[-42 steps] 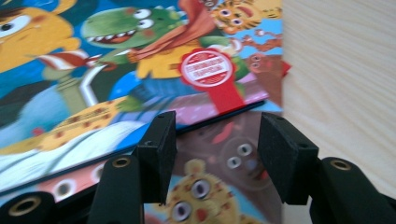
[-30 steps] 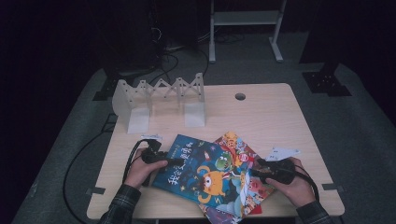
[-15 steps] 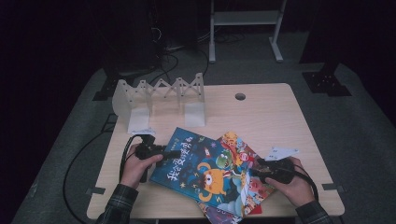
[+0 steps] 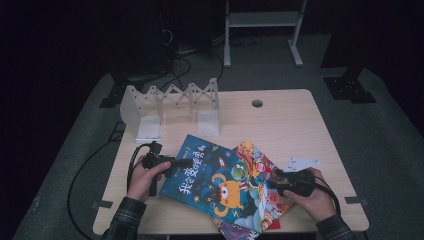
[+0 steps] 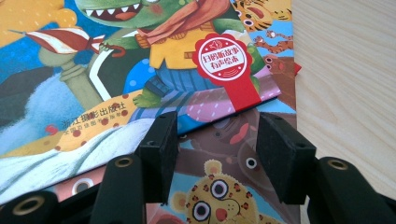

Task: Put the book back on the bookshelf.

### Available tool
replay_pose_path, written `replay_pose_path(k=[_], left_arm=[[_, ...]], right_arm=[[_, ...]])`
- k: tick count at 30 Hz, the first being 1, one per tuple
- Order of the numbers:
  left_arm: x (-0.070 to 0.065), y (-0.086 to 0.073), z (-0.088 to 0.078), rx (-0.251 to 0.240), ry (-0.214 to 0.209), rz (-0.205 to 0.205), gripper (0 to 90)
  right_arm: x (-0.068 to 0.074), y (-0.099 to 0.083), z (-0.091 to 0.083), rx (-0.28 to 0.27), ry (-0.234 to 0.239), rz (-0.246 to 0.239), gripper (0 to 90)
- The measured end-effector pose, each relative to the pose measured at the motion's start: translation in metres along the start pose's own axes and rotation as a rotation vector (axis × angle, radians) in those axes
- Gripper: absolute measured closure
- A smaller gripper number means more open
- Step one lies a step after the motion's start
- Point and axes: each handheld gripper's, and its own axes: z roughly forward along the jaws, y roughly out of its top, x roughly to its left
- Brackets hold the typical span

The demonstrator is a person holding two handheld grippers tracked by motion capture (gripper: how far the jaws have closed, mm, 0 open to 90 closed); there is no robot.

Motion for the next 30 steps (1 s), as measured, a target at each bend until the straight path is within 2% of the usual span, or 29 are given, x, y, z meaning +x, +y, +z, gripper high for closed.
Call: replay_pose_path(k=[3,15,18,21,27,30], left_arm=[[-0.001,0.001,-0.002,-0.007,-0.005,-0.035,57.6],[-0.007,0.009,-0.006,-0.007,-0.035,-0.118,65.6],[-0.007,0.010,-0.008,-0.017,-0.062,-0.170,69.0],[-0.009,0.012,-0.009,-0.016,-0.076,-0.196,71.3],[-0.016,0.023,-0.008,-0.018,-0.109,-0.211,75.5],[-0.022,0.030,-0.010,-0.009,-0.090,-0.210,76.0]], right_arm=[[0.000,0.000,0.000,0.002,0.000,-0.004,47.0],[-0.003,0.001,0.001,0.003,0.011,0.004,44.8],[-0.004,0.000,0.001,-0.002,0.020,0.016,44.2],[-0.006,0.000,0.001,-0.003,0.024,0.021,43.7],[-0.014,0.000,-0.002,-0.034,0.036,0.046,41.5],[-0.019,-0.002,-0.006,-0.053,0.035,0.056,39.8]])
